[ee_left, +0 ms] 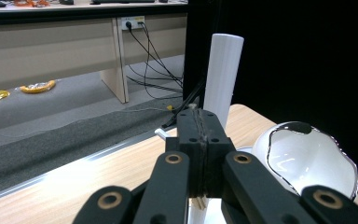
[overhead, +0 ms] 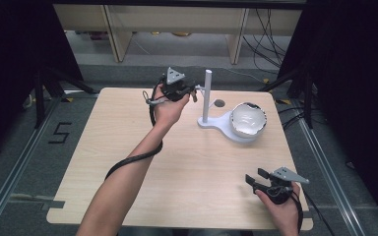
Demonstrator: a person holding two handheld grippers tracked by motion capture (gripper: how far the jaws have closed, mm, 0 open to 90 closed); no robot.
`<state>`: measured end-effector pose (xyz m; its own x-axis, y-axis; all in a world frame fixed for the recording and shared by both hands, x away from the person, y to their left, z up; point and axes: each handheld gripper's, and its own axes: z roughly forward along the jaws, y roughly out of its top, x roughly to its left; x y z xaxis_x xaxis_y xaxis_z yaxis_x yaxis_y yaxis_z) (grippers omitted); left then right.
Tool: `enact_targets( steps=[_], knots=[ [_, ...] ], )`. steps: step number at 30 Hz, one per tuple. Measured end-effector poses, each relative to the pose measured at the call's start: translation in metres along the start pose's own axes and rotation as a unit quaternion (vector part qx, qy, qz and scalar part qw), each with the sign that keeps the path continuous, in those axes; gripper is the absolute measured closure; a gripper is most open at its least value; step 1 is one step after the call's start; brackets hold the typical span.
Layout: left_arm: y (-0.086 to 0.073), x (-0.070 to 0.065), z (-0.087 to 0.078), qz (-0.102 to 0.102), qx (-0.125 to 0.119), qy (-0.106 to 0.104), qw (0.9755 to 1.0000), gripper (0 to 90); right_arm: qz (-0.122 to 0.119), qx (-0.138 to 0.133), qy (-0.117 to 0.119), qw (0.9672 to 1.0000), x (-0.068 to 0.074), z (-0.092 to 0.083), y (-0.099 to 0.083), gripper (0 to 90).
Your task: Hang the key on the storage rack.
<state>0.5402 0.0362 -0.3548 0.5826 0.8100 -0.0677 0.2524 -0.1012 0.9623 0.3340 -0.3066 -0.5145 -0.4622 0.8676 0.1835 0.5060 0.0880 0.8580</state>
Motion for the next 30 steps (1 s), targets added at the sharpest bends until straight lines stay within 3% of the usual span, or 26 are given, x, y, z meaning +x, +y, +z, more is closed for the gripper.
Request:
enact_targets(
  steps=[4,8,20,30],
  knots=[
    [0.0021,-0.0016,-0.0001,-0.001,-0.003,0.001,1.0000,88.9,-0.012,0.000,-0.002,0.9999,-0.0012,-0.0003,0.0005,38.8],
    [0.0033,-0.0029,0.0001,0.000,-0.003,-0.001,1.0000,88.9,0.000,0.002,0.001,1.0000,0.0004,-0.0004,0.0001,38.8],
    [0.0038,-0.0071,0.0015,0.003,-0.003,0.001,1.0000,88.9,0.005,0.001,0.003,1.0000,0.0011,0.0002,-0.0001,38.9],
    [0.0057,-0.0098,0.0023,0.007,-0.001,0.004,1.0000,88.9,-0.001,0.006,-0.001,1.0000,0.0006,-0.0009,0.0005,38.8]
  ],
)
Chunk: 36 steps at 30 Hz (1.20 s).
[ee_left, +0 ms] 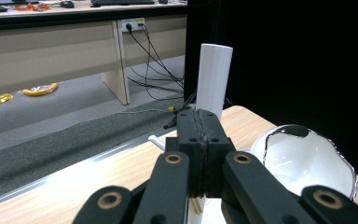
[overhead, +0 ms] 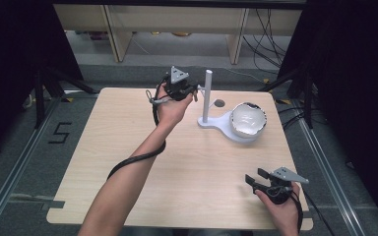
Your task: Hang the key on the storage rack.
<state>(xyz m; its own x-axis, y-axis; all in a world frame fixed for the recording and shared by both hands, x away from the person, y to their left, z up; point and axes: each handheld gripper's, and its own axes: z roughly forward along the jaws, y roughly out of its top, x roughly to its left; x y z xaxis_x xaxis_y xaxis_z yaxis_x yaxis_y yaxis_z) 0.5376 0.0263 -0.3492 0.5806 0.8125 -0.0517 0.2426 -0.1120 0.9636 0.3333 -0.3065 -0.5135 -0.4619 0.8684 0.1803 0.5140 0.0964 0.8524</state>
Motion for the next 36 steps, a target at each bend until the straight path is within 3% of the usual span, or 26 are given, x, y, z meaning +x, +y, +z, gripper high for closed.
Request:
enact_targets(
  steps=[10,19,26,28,31,32,36],
  knots=[
    [-0.001,-0.003,0.002,0.005,0.004,0.002,1.0000,88.9,0.007,-0.004,0.005,1.0000,0.001,0.001,-0.001,38.8],
    [0.001,-0.007,0.003,0.008,0.008,0.004,0.9999,88.9,0.002,0.002,-0.006,1.0000,0.001,0.001,0.000,38.9],
    [0.004,-0.015,0.006,0.015,0.002,-0.006,0.9999,89.6,-0.002,-0.001,0.000,1.0000,0.000,0.000,0.000,38.8],
    [0.004,-0.014,0.006,0.013,-0.001,-0.007,0.9999,89.6,0.003,-0.001,0.002,1.0000,0.000,0.000,0.000,38.7],
    [0.003,-0.013,0.005,0.015,-0.001,-0.004,0.9999,89.6,-0.009,-0.007,0.002,0.9999,-0.002,0.001,0.000,38.7],
    [0.003,-0.013,0.004,0.013,-0.004,-0.003,0.9999,89.5,0.009,-0.002,0.004,1.0000,0.001,0.000,0.000,38.8],
    [0.001,-0.009,-0.003,0.019,-0.007,-0.001,0.9998,88.9,0.001,-0.003,0.001,1.0000,0.000,0.000,0.000,38.8]
  ],
)
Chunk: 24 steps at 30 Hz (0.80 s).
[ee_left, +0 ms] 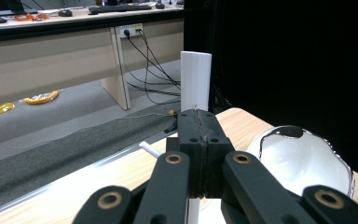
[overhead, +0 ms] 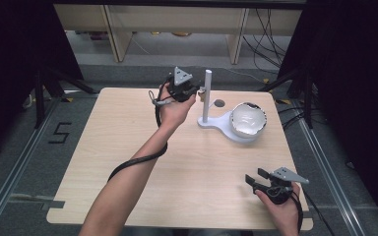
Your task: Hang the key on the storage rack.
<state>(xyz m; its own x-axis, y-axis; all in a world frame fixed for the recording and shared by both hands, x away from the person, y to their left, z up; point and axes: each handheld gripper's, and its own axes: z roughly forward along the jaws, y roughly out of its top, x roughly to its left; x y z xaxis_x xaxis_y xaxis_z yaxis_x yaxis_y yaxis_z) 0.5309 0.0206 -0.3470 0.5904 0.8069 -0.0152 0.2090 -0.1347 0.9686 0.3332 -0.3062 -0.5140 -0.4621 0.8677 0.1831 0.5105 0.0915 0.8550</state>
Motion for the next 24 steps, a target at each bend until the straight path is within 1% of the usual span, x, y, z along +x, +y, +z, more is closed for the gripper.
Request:
enact_targets(
  steps=[3,4,6,7,8,9,10,12,13,14,15,16,17,18,20,21,22,23,24],
  knots=[
    [0.000,0.001,-0.004,0.000,-0.003,-0.002,1.0000,86.0,0.001,0.001,0.001,1.0000,0.000,0.000,0.000,38.8],
    [-0.001,0.001,-0.010,-0.002,-0.004,-0.012,0.9999,84.1,0.001,0.001,0.001,1.0000,0.000,0.000,0.000,38.8],
    [-0.003,0.001,-0.017,0.010,-0.005,-0.016,0.9998,81.5,-0.001,-0.001,-0.001,1.0000,0.000,0.000,0.000,38.8],
    [-0.003,0.001,-0.017,0.010,-0.005,-0.016,0.9998,80.3,-0.001,-0.001,-0.001,1.0000,0.000,0.000,0.000,38.8],
    [-0.006,0.001,-0.025,0.009,-0.004,-0.022,0.9997,78.7,0.000,-0.006,0.001,1.0000,0.000,0.001,0.000,38.8],
    [-0.006,0.001,-0.025,0.009,-0.004,-0.022,0.9997,77.6,0.000,-0.002,-0.002,1.0000,0.000,0.000,0.000,38.7],
    [-0.008,0.002,-0.029,0.009,-0.004,-0.024,0.9997,77.6,0.000,-0.002,-0.002,1.0000,0.000,0.000,0.000,38.7],
    [-0.011,0.004,-0.037,0.011,0.000,-0.027,0.9996,73.3,-0.001,-0.002,-0.002,1.0000,0.000,0.000,0.000,38.8],
    [-0.011,0.004,-0.040,0.011,0.002,-0.028,0.9995,69.8,0.000,0.000,-0.005,1.0000,0.001,0.000,0.000,38.7],
    [-0.013,0.006,-0.046,0.015,0.009,-0.034,0.9993,62.8,0.002,0.000,-0.004,1.0000,0.001,0.000,0.000,38.7],
    [-0.013,0.006,-0.046,0.015,0.009,-0.034,0.9993,59.9,0.002,0.000,-0.004,1.0000,0.001,0.000,0.000,38.7],
    [-0.014,0.007,-0.052,0.016,0.013,-0.041,0.9989,56.3,-0.001,0.001,-0.005,1.0000,0.001,0.000,0.000,38.7],
    [-0.014,0.007,-0.052,0.016,0.013,-0.041,0.9989,54.7,0.000,0.000,-0.004,1.0000,0.001,0.000,0.000,38.7],
    [-0.016,0.008,-0.056,0.011,0.012,-0.046,0.9988,52.1,0.000,0.000,-0.005,1.0000,0.001,0.000,0.000,38.7],
    [-0.019,0.009,-0.063,0.012,0.013,-0.048,0.9987,50.6,0.002,0.001,-0.005,1.0000,0.001,0.000,0.000,38.7],
    [-0.021,0.009,-0.066,0.013,0.012,-0.047,0.9987,48.8,0.001,0.000,-0.005,1.0000,0.001,0.000,0.000,38.8],
    [-0.025,0.011,-0.073,0.014,0.010,-0.045,0.9988,47.6,0.010,0.004,-0.005,0.9999,0.002,-0.001,0.000,38.7],
    [-0.025,0.011,-0.073,0.014,0.010,-0.045,0.9988,46.2,0.010,0.004,-0.005,0.9999,0.002,-0.001,0.000,38.7],
    [-0.029,0.014,-0.081,0.014,0.010,-0.040,0.9990,44.9,0.010,0.004,-0.005,0.9999,0.003,-0.001,0.000,38.7]
  ],
)
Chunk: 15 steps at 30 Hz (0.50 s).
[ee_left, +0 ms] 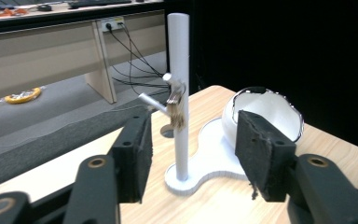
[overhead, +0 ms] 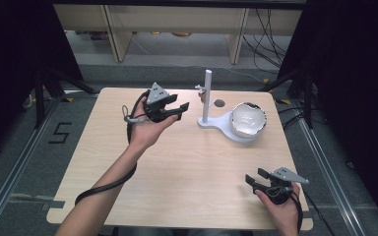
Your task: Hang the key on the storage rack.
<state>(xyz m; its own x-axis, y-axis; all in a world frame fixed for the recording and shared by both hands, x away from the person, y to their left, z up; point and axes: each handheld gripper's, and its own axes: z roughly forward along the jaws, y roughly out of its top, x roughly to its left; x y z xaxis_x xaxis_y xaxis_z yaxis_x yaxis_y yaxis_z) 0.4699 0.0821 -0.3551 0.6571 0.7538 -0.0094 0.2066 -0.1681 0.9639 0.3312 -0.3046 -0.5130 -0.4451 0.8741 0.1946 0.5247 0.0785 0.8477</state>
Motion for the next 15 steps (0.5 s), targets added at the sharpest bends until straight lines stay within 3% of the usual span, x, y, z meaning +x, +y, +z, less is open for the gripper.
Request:
enact_targets(
  steps=[4,7,8,11,14,15],
  knots=[
    [-0.009,0.003,-0.013,-0.001,0.002,0.006,1.0000,41.9,0.000,-0.001,0.001,1.0000,0.000,0.000,0.000,38.7],
    [-0.025,0.007,-0.031,0.007,0.007,0.017,0.9998,40.2,0.004,0.002,0.001,1.0000,0.000,0.000,0.000,38.7],
    [-0.030,0.008,-0.036,0.007,0.008,0.022,0.9997,40.0,-0.015,-0.005,0.001,0.9999,-0.003,0.001,0.000,38.7],
    [-0.041,0.010,-0.045,0.013,0.013,0.026,0.9995,39.2,-0.017,-0.006,0.000,0.9998,-0.003,0.002,0.000,38.6],
    [-0.064,0.014,-0.065,0.018,0.017,0.045,0.9987,38.7,-0.016,-0.006,0.000,0.9998,-0.003,0.002,0.000,38.7],
    [-0.064,0.014,-0.065,0.018,0.017,0.045,0.9987,38.5,-0.016,-0.006,0.000,0.9998,-0.003,0.002,0.000,38.7]
  ],
)
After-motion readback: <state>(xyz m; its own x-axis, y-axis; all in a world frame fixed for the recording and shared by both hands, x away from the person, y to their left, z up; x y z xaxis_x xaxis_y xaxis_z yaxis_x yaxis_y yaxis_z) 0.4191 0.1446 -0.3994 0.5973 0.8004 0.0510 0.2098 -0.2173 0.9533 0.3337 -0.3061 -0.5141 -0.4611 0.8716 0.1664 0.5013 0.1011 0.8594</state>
